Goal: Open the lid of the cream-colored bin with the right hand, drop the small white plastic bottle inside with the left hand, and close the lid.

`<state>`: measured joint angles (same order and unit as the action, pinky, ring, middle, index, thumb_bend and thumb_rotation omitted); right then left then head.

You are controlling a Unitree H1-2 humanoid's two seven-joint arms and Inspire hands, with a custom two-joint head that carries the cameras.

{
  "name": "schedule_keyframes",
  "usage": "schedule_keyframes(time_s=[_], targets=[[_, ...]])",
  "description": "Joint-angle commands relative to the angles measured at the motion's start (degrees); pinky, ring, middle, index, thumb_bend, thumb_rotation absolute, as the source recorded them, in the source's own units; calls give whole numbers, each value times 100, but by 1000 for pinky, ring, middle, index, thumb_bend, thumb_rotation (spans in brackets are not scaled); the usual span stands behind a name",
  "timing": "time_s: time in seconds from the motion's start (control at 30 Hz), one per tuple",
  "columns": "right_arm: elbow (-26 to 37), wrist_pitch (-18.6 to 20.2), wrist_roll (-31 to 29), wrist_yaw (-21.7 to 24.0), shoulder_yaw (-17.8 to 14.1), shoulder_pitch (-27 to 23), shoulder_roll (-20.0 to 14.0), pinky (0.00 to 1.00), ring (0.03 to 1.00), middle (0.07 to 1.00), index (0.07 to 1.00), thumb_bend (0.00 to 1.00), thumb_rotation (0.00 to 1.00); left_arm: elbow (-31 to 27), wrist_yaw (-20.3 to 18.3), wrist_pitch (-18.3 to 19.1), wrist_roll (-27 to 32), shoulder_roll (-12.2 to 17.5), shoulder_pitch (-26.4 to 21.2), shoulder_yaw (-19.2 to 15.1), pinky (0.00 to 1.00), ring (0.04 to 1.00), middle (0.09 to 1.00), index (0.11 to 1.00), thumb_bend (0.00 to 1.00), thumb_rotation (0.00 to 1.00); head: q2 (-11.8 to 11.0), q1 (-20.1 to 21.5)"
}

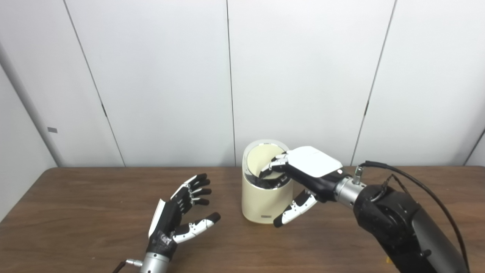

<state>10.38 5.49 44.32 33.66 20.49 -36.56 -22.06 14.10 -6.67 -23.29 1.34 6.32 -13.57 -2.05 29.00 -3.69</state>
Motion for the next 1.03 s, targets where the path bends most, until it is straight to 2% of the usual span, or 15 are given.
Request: schedule_keyframes(time_s=[0.0, 0.07, 0.2, 0.37, 0.4, 0.57, 0.63, 0.83, 1.0], targets=[[112, 158, -58, -8, -170, -41, -64, 906, 873, 781, 754, 737, 439, -103, 40, -80, 72, -13, -53, -3, 668, 767, 828, 861, 713, 130, 0, -6], [179, 123, -178, -133, -284, -46, -37, 855, 853, 770, 741, 739, 411, -87, 29, -77, 96, -13, -60, -6, 670, 769, 830, 859, 714, 127, -8, -1], [305, 166, -399, -304, -542, -61, 42, 824, 848, 768, 742, 714, 385, -63, 40, -91, 48, -4, -75, 1, 668, 769, 831, 858, 712, 132, -25, 11], [51, -70, -574, -875, -872, -70, 153, 627, 777, 784, 783, 729, 394, -33, 12, -116, 86, -1, -90, 2, 671, 771, 833, 857, 711, 121, -51, 9], [6, -97, -612, -962, -907, -67, 164, 615, 770, 787, 793, 731, 401, -32, 15, -124, 78, -1, -91, 1, 669, 768, 830, 855, 710, 120, -51, 9], [-20, 86, -794, -1341, -1198, 121, 269, 640, 803, 825, 826, 709, 385, 1, 8, -145, 98, 5, -110, -6, 665, 764, 825, 854, 718, 130, -64, 11], [-68, 127, -907, -1472, -1315, 231, 309, 619, 797, 838, 834, 702, 398, -7, 8, -129, 99, 8, -111, -8, 663, 764, 825, 854, 720, 132, -65, 10], [-284, 10, -1256, -2018, -1630, 620, 444, 604, 778, 835, 829, 702, 361, -9, -8, -122, 124, 27, -116, -8, 663, 764, 827, 855, 722, 136, -70, 21], [-425, -113, -1686, -2476, -1923, 1026, 633, 664, 796, 841, 835, 699, 318, -22, -15, -136, 157, 35, -113, -2, 668, 767, 828, 856, 715, 128, -70, 21]])
